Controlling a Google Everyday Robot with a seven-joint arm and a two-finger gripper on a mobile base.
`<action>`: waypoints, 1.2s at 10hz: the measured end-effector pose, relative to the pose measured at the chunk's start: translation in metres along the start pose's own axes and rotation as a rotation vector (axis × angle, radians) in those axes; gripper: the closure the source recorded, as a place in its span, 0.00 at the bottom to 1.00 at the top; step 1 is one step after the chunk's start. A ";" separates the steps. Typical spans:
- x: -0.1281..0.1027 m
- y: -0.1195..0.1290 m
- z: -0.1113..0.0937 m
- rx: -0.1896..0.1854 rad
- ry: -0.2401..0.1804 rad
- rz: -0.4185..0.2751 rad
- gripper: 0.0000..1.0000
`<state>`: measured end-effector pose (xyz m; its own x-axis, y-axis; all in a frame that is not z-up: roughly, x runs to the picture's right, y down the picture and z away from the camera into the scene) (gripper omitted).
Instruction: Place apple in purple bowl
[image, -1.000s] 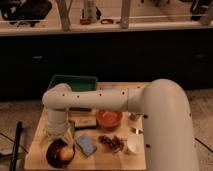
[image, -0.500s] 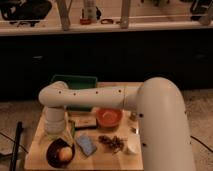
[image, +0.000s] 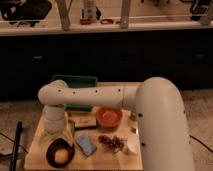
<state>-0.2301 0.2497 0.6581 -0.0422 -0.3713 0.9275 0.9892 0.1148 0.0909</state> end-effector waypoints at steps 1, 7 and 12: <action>0.000 0.000 0.000 0.000 -0.004 -0.001 0.20; 0.001 0.005 -0.005 0.032 -0.001 -0.025 0.20; 0.001 0.005 -0.006 0.038 0.003 -0.031 0.20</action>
